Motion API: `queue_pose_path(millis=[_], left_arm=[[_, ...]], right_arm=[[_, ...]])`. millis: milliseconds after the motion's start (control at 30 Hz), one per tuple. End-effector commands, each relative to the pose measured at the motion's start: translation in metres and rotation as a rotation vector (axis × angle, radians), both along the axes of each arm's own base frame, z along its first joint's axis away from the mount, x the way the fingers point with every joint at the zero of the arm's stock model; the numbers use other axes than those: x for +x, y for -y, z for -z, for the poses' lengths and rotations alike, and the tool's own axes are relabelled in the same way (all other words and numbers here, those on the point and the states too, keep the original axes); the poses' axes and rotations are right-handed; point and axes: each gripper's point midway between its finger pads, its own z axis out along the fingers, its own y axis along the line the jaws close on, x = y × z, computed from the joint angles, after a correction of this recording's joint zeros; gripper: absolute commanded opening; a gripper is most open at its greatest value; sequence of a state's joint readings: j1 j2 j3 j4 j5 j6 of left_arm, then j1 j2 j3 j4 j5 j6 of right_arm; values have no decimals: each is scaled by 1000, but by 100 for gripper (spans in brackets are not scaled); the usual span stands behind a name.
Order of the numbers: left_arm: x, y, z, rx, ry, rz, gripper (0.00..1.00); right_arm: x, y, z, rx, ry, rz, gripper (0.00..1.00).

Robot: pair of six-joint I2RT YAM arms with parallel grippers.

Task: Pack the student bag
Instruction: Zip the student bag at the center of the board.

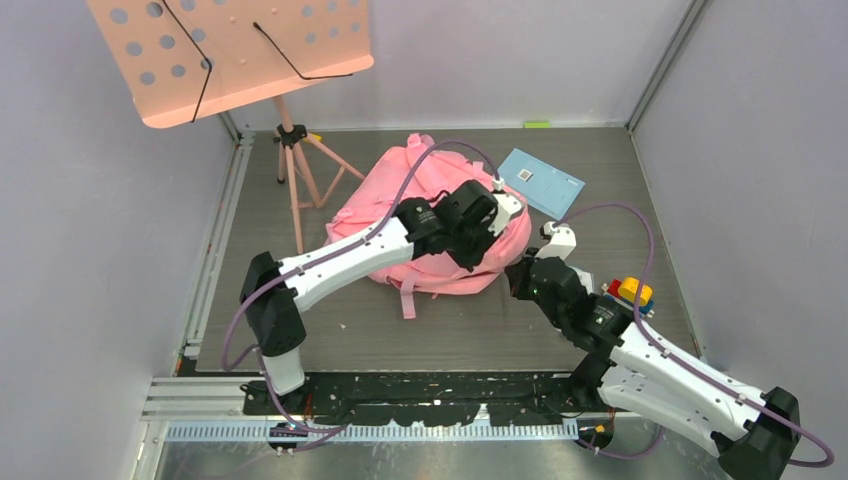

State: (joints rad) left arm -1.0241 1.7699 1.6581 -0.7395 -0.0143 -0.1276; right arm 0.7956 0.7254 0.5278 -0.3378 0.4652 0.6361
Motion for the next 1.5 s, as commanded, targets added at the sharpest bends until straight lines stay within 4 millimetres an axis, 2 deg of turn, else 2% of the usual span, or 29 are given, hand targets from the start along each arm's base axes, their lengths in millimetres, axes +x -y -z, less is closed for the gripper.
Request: queue_pose_path(millis=[0,133,233,367,433,567,667,933,967,1033,1133,1300,1467], left_arm=[[8,4,-33,-91,-67,25,0],[12,4,-35,-101,-90,32,0],[17,3,-33,-104,-88,24,0],[26,1,-31,-111,-98,10,0],[23,0,-29,-99,-106,69,0],[7,-3,-13,-55,-179,172,0],[3,1,-3,-59,-208,190,0],[13,2,13,-17,-208,155,0],[16,2,15,-11,-207,144,0],[18,4,15,-18,-213,131,0],[16,12,13,-59,-229,141,0],[19,30,-2,-150,-233,136,0],[22,51,-14,-253,-251,136,0]], right_arm=[[1,-11,-35,25,98,-88,0],[-3,-22,-35,53,96,-149,0],[-8,-33,-45,129,130,-183,1],[-11,-37,-48,162,152,-194,1],[-12,-37,-50,165,166,-191,1],[-16,-37,-58,173,208,-197,1],[-19,-44,-60,191,224,-214,1],[-31,-69,-62,206,258,-267,1],[-31,-72,-67,219,273,-266,1],[-35,-81,-66,215,283,-285,1],[-35,-90,-54,189,278,-285,1],[-32,-108,-36,178,278,-285,1],[-29,-121,-27,179,277,-292,1]])
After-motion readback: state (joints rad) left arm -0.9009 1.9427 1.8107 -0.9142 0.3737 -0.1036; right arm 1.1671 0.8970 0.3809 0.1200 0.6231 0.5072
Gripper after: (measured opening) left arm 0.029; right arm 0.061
